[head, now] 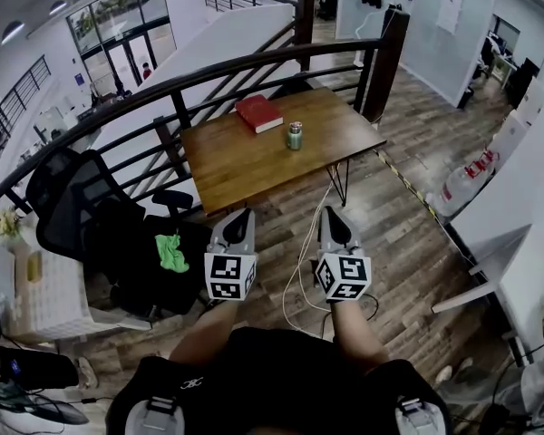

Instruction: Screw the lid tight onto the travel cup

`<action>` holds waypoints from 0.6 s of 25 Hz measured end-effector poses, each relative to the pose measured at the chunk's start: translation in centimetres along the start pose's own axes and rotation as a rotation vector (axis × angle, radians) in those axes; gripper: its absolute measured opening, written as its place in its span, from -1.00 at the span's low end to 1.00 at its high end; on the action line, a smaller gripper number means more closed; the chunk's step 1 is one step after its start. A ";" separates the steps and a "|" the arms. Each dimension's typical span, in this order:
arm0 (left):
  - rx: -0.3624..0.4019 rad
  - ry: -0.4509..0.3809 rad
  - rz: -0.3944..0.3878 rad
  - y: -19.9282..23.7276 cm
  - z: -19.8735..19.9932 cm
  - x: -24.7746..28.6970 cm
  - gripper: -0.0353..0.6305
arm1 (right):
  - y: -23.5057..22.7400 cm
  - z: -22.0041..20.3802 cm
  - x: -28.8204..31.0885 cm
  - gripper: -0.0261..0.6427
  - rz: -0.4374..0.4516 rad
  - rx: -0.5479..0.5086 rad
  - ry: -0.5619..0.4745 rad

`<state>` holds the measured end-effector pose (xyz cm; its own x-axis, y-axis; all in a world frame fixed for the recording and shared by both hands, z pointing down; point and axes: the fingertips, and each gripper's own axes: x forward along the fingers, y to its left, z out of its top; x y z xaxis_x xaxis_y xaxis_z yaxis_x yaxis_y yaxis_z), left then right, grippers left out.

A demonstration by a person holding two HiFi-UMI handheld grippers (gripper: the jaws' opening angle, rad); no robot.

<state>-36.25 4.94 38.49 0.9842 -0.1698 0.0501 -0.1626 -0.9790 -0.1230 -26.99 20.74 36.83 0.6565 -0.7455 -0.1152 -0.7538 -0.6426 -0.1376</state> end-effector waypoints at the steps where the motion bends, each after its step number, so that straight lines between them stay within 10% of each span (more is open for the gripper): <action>1: 0.001 0.000 0.004 -0.4 -0.1 0.3 -0.74 | -0.4 0.0 0.1 -0.92 0.007 -0.004 -0.003; 15: -0.022 0.026 -0.004 -3.2 -1.2 6.8 -0.74 | -6.3 -1.0 3.4 -0.92 0.036 0.015 0.014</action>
<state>-29.10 6.81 40.40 0.9827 -0.1689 0.0758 -0.1610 -0.9818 -0.1008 -20.02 22.05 38.24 0.6281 -0.7708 -0.1061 -0.7766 -0.6124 -0.1480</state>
